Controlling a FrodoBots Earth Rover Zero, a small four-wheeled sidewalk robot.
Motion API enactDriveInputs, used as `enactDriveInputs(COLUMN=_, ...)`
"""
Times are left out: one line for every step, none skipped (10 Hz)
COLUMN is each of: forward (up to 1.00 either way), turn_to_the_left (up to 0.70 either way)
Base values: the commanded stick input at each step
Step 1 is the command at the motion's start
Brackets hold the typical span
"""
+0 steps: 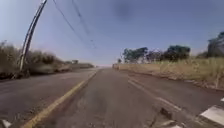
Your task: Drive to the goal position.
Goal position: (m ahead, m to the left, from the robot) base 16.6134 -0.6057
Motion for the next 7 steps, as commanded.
enactDriveInputs(forward=1.0, turn_to_the_left=0.0)
enactDriveInputs(forward=1.0, turn_to_the_left=0.0)
enactDriveInputs(forward=1.0, turn_to_the_left=0.0)
enactDriveInputs(forward=1.0, turn_to_the_left=0.0)
enactDriveInputs(forward=1.0, turn_to_the_left=0.0)
enactDriveInputs(forward=1.0, turn_to_the_left=0.0)
enactDriveInputs(forward=1.0, turn_to_the_left=0.0)
